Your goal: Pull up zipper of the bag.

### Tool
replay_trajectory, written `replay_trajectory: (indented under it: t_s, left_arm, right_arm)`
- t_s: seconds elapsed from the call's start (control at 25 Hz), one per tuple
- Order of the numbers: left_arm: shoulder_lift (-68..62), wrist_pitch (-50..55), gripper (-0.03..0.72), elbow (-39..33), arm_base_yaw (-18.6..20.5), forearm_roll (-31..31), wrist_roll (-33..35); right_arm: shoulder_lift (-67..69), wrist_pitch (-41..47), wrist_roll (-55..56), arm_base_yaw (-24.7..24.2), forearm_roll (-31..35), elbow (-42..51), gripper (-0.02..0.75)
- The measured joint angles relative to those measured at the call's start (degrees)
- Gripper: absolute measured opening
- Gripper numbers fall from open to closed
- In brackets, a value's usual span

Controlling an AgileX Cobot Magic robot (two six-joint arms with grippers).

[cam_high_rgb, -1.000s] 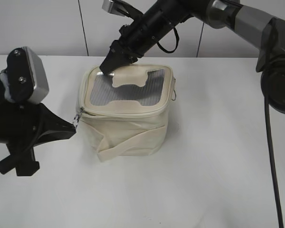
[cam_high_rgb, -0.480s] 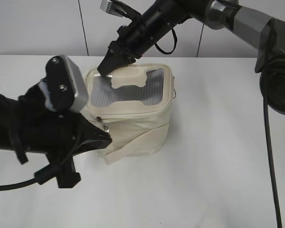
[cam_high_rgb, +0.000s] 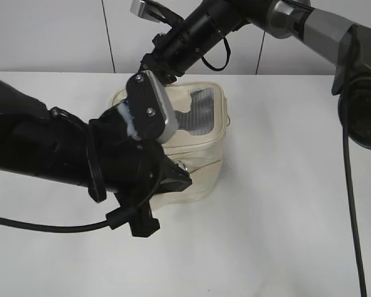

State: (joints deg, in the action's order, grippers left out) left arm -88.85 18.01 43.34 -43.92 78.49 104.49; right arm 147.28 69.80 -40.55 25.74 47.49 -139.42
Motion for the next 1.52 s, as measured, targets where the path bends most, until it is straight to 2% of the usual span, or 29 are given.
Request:
replay_trajectory:
  t_s: [0.24,0.36,0.44,0.56,0.6,0.68,0.84,0.96,1.12,1.32,1.4,1.52]
  left_arm:
    - [-0.4,2.0,-0.008,0.7,-0.1,1.6,0.0]
    - [-0.2,1.8,0.004,0.7,-0.1,0.4,-2.5]
    - [0.7,2.0,0.08,0.7,0.1,-2.2,-6.0]
    - [3.7,5.4,0.27,0.7,1.3,-10.0,-17.8]
    - [4.9,6.4,0.318,0.7,2.2,-13.8,-23.1]
    - [8.3,9.3,0.356,0.7,4.3,-21.2,-31.9]
    - [15.9,13.5,0.364,0.7,9.7,-33.8,-43.9]
    - [20.5,13.8,0.361,0.7,15.1,-36.6,-47.1]
    - [21.1,13.8,0.352,1.5,21.2,-35.9,-48.0]
    - [13.1,14.0,0.351,10.7,22.2,-35.5,-47.9]
    - [6.7,16.0,0.351,16.9,22.2,-35.2,-47.7]
    - [-3.8,21.7,0.351,29.0,22.2,-33.7,-46.2]
  right_arm:
    - [0.0,0.0,0.0,0.0,0.0,0.0,0.063]
    - [0.0,0.0,0.9,0.0,0.0,0.0,0.063]
    - [0.0,0.0,1.3,-0.1,0.0,0.0,0.088]
    - [0.0,0.0,3.0,-0.7,0.0,0.0,0.218]
    - [-0.1,0.0,3.6,-1.1,-0.1,0.0,0.268]
    - [-0.3,0.0,5.1,-2.2,-0.4,0.0,0.319]
    - [-2.1,0.0,8.5,-4.9,-1.6,0.0,0.333]
    - [-4.2,0.0,10.4,-7.8,-2.7,0.0,0.335]
    - [-7.4,-0.1,11.6,-10.8,-2.8,2.1,0.326]
    - [-14.1,-0.3,9.2,-14.0,-2.7,15.2,0.276]
    - [-18.2,-1.2,6.5,-15.7,-2.3,25.1,0.272]
    - [-26.7,-9.9,-0.3,-19.4,1.7,43.4,0.269]
